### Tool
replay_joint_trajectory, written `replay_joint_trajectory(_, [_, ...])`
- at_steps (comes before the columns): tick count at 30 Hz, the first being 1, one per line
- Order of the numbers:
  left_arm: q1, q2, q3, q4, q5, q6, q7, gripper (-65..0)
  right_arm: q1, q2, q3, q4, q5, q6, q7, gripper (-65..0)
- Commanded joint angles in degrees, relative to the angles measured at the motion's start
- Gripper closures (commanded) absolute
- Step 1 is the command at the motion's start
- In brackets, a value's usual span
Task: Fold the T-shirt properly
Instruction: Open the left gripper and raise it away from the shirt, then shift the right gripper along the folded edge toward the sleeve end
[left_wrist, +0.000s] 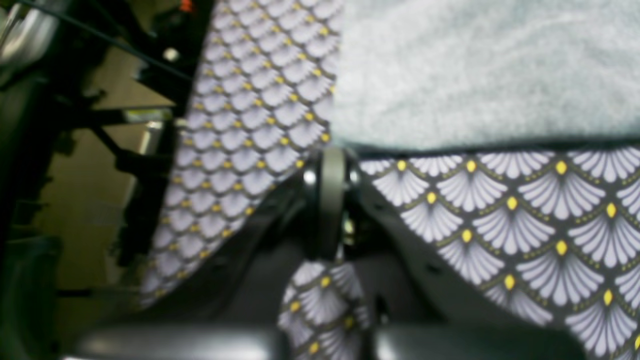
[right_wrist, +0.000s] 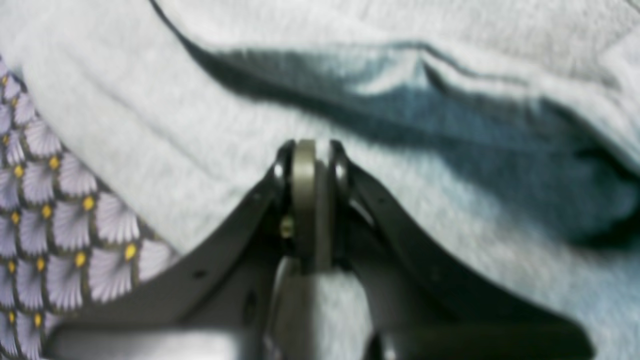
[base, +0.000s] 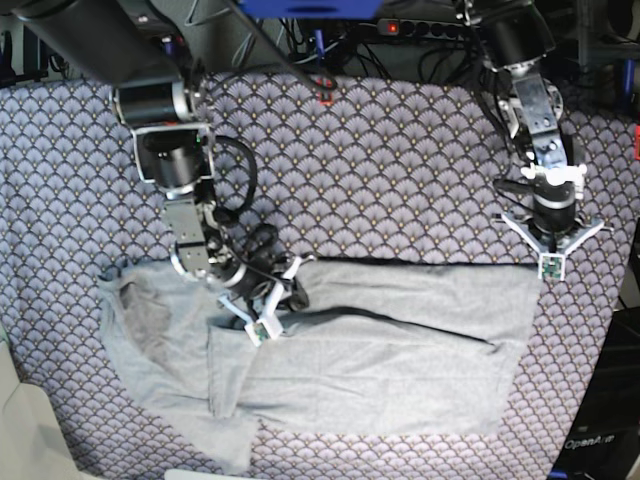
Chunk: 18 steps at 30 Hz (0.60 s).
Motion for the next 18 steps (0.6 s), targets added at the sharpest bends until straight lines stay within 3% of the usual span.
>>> replay_joint_trajectory(1, [0.6, -0.5, 0.0, 2.4, -0.2, 0.3, 0.2, 0.0, 2.3, -0.2, 0.0, -0.9, 0.4, 0.4, 0.8, -3.0])
replay_joint_trajectory(8, [5.9, -0.1, 0.0, 9.6, -0.2, 0.3, 6.2, 0.0, 9.8, -0.2, 0.0, -10.7, 0.3, 0.4, 6.7, -3.2])
replay_joint_trajectory(14, [8.3, 2.7, -3.4, 13.4, -0.1, 0.2, 6.7, 0.0, 17.8, -0.1, 0.0, -13.2, 0.3, 0.4, 10.9, -3.2])
replay_joint_trajectory(18, [9.0, 3.5, -5.0, 14.6, -0.1, 0.2, 6.7, 0.0, 21.9, 0.1, 0.0, -13.0, 0.3, 0.4, 10.9, -3.1])
